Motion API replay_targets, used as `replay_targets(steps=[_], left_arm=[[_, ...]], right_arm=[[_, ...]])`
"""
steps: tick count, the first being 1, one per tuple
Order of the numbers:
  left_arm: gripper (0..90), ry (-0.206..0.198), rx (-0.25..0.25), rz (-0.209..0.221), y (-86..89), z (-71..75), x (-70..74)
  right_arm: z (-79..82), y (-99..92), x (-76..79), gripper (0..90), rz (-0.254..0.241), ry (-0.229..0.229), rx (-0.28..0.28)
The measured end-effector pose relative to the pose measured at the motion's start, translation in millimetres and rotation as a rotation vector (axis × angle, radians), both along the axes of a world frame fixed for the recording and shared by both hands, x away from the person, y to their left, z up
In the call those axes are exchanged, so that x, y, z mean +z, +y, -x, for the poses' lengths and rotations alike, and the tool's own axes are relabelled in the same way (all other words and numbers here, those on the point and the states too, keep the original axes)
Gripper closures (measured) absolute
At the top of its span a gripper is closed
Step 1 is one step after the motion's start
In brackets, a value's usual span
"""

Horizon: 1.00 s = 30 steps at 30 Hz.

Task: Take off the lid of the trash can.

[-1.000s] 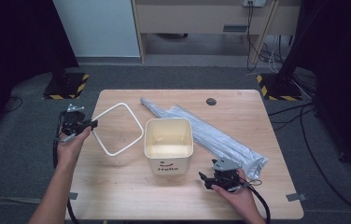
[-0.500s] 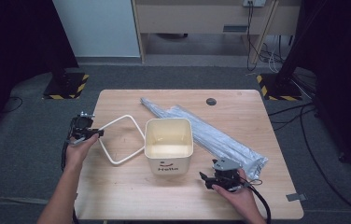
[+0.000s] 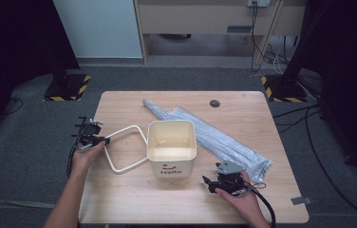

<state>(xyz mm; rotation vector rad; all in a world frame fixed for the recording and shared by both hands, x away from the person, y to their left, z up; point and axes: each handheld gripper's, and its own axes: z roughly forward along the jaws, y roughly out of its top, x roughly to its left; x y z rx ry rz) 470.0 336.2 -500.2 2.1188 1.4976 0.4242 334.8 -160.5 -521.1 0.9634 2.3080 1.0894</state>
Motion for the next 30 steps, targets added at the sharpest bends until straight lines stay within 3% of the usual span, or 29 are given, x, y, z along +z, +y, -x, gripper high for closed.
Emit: replay_targets(steps=[7,11,21,24,27,30], left_arm=[[73.9,-0.006,-0.011,-0.022,-2.4,-0.1,-2.8],[73.7,0.004,-0.017,-0.06,-5.6,-0.3,-5.2],[72.7,0.002,-0.029,-0.061,-6.9,0.5,-8.7],[67.0,-0.012,-0.018,-0.057,-7.4,1.2,-9.8],[53.7,-0.031,-0.024,-0.086,-8.6,1.7,-9.8],[43.0,-0.055,-0.027,-0.068,-8.8,4.0,-4.4]], right_arm=[[-0.2,0.4,-0.6,27.0,0.002,0.007,-0.003],[-0.6,0.6,-1.7,28.3,0.009,0.016,0.003],[-0.3,1.6,-3.0,27.1,0.011,0.026,0.01],[-0.4,1.4,-3.4,25.5,0.014,0.03,0.011],[-1.3,1.5,-4.0,24.1,0.018,0.031,0.012],[-3.7,-0.9,-3.3,21.9,0.025,0.024,0.008]])
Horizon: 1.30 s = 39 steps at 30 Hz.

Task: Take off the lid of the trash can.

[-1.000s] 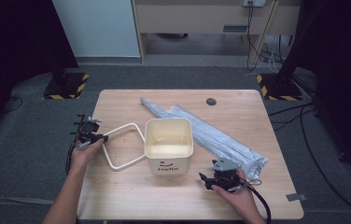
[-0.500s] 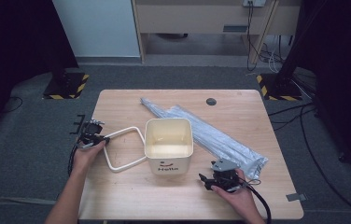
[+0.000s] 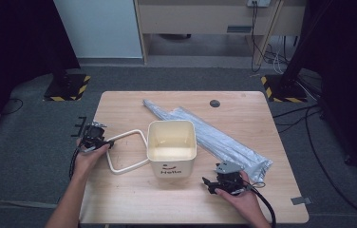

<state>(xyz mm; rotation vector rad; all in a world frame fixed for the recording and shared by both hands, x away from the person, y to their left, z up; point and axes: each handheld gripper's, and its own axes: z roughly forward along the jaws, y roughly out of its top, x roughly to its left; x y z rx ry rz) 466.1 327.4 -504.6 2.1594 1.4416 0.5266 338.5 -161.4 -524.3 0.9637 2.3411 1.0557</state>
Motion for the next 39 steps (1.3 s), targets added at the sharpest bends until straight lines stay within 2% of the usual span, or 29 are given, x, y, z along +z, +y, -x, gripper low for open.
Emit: replay_targets(steps=[5,8,12,14,18,20,22,23,25,26,28,30,34,36,37,39], left_arm=[[33.0,-0.062,-0.019,0.009,-2.3,10.0,16.3],[27.7,-0.099,-0.035,0.031,-5.9,20.2,26.2],[18.2,-0.137,-0.063,0.07,-16.2,40.5,36.3],[13.9,-0.162,-0.083,0.102,-23.1,52.1,40.5],[7.5,-0.191,-0.1,0.162,-34.7,66.1,44.9],[3.8,-0.195,-0.103,0.187,-39.0,70.4,44.8],[3.5,-0.209,-0.095,0.237,-41.7,75.8,44.8],[3.7,-0.219,-0.096,0.239,-41.7,77.1,44.9],[4.5,-0.23,-0.098,0.255,-42.6,78.1,42.4],[4.6,-0.233,-0.095,0.262,-43.0,77.7,40.5],[4.7,-0.236,-0.093,0.268,-45.4,76.0,33.3],[4.8,-0.236,-0.092,0.275,-48.7,74.8,27.8],[4.9,-0.237,-0.088,0.302,-55.8,71.0,18.3],[5.2,-0.233,-0.086,0.301,-57.0,69.8,16.5],[5.2,-0.216,-0.1,0.284,-58.1,68.2,15.7],[5.8,-0.222,-0.089,0.28,-57.4,69.6,15.6]], right_arm=[[-4.8,-8.7,7.7,20.4,-0.004,-0.021,-0.028],[-10.2,-16.4,15.8,20.4,-0.053,0.007,-0.054],[-15.2,-20.5,29.6,19.0,-0.035,0.002,-0.045],[-19.4,-22.9,36.5,17.0,-0.034,0.003,-0.042],[-34.1,-28.2,47.9,10.9,-0.045,0.024,-0.036],[-43.1,-30.7,54.4,11.6,-0.067,0.038,-0.046],[-50.3,-32.4,57.7,13.1,-0.073,0.048,-0.054],[-54.9,-33.6,58.6,15.4,-0.077,0.051,-0.061],[-62.8,-36.6,55.8,18.5,-0.079,0.057,-0.07],[-67.0,-37.2,53.2,19.4,-0.067,0.074,-0.073],[-74.2,-38.2,47.6,23.3,-0.037,0.077,-0.086],[-83.3,-38.3,43.3,24.2,-0.006,0.112,-0.089],[-98.7,-36.2,33.4,25.3,0.016,0.128,-0.1],[-102.5,-36.0,31.5,24.5,0.026,0.134,-0.103],[-111.4,-35.0,24.1,23.2,0.016,0.153,-0.12],[-115.5,-32.3,19.0,21.7,0.014,0.161,-0.121]])
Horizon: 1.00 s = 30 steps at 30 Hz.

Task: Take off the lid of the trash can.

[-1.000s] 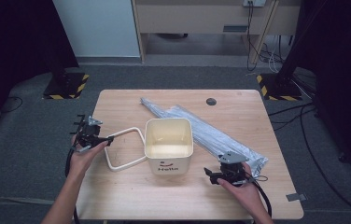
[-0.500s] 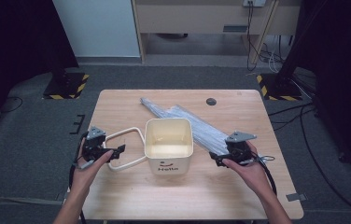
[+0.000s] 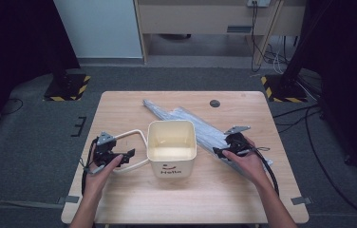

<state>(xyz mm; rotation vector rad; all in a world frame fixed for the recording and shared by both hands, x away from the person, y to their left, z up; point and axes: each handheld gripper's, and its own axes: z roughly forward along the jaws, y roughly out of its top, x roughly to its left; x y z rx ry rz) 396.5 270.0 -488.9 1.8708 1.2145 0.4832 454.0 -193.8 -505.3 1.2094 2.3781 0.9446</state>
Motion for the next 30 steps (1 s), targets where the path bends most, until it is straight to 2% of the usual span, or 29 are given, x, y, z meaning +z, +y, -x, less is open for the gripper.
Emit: replay_targets(steps=[5,9,11,13,15,17,19,20,21,22,24,26,30], left_arm=[[6.5,0.001,0.011,-0.011,1.3,5.7,-2.1],[6.5,0.009,0.001,-0.013,-2.2,6.2,-3.8],[6.7,0.003,-0.005,-0.013,-4.9,5.6,-2.9],[6.9,0.001,-0.014,-0.016,-6.5,3.8,-0.8],[6.9,-0.005,-0.047,-0.028,-7.3,0.4,1.8],[6.9,-0.012,-0.027,0.003,-6.9,-1.7,-0.2],[6.8,-0.009,-0.032,-0.011,-6.9,-3.8,-4.4],[6.8,-0.009,-0.032,-0.011,-6.9,-3.8,-4.4],[6.8,0.012,-0.036,-0.059,-6.6,-4.6,-10.9],[6.9,0.019,-0.038,-0.077,-5.3,-3.9,-12.7],[8.4,0.022,-0.02,-0.079,-1.3,-3.0,-15.0],[8.3,0.028,0.003,-0.06,5.8,-1.9,-15.1],[8.1,0.012,0.026,-0.024,13.9,1.7,-11.3]], right_arm=[[-5.0,13.1,-12.9,20.5,0.035,0.01,0.004],[-7.2,16.5,-19.2,25.4,0.031,0.021,-0.013],[-6.8,16.1,-21.3,28.0,0.035,0.011,-0.008],[-6.8,14.3,-21.2,35.4,0.031,0.004,-0.017],[-7.4,12.3,-20.1,46.3,0.025,-0.003,-0.025],[-7.4,11.9,-19.6,59.9,0.021,-0.01,-0.022],[-6.9,13.0,-19.9,71.1,0.014,-0.017,-0.017],[-6.9,13.0,-19.9,71.1,0.014,-0.017,-0.017],[-6.6,14.3,-20.2,78.5,0.014,-0.026,-0.016],[-6.1,14.9,-20.3,81.6,0.013,-0.025,-0.028],[-5.0,15.9,-20.9,87.5,0.014,-0.033,-0.022],[-3.8,16.3,-21.2,90.0,0.016,-0.041,-0.013],[-3.3,13.9,-19.8,90.0,0.013,-0.023,0.002]])
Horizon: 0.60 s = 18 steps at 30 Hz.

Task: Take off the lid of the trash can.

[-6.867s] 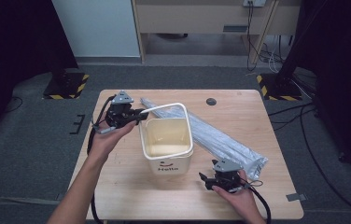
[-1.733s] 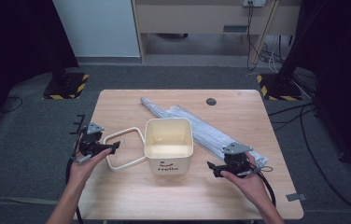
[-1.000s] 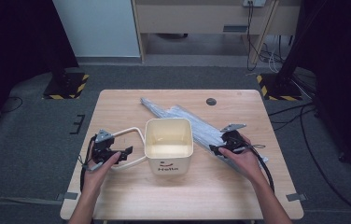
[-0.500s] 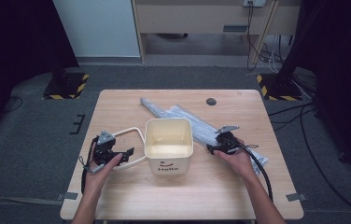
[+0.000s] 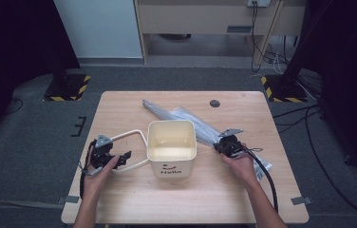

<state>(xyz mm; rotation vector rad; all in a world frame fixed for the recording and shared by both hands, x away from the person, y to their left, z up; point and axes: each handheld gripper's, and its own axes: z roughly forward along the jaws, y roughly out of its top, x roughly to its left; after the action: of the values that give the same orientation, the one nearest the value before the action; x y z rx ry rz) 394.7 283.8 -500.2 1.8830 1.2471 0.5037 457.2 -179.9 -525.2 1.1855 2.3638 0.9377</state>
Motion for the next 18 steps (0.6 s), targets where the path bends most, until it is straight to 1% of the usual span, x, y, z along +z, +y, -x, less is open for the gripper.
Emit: replay_targets(steps=[3,4,9,11,12,15,18], left_arm=[[8.2,-0.005,-0.012,0.0,-1.2,0.8,0.9],[8.2,-0.007,-0.018,-0.005,-2.2,0.6,1.1],[8.1,-0.017,-0.028,-0.012,-5.6,1.3,2.7],[8.1,-0.022,-0.028,-0.007,-6.2,2.0,3.4],[8.1,-0.022,-0.028,-0.011,-6.0,2.4,3.8],[8.1,-0.024,-0.031,-0.013,-5.7,3.2,4.2],[8.1,-0.031,-0.028,-0.004,-5.0,4.3,5.7]], right_arm=[[2.7,-4.0,4.4,90.0,-0.01,-0.021,0.003],[4.3,-4.8,7.3,90.0,-0.021,-0.023,-0.001],[10.7,-8.3,26.4,90.0,-0.042,-0.074,0.019],[12.1,-8.7,33.4,90.0,-0.038,-0.095,0.035],[12.9,-8.4,36.2,90.0,-0.045,-0.094,0.036],[14.1,-8.7,44.9,90.0,-0.045,-0.114,0.044],[15.1,-10.6,50.9,90.0,-0.037,-0.125,0.052]])
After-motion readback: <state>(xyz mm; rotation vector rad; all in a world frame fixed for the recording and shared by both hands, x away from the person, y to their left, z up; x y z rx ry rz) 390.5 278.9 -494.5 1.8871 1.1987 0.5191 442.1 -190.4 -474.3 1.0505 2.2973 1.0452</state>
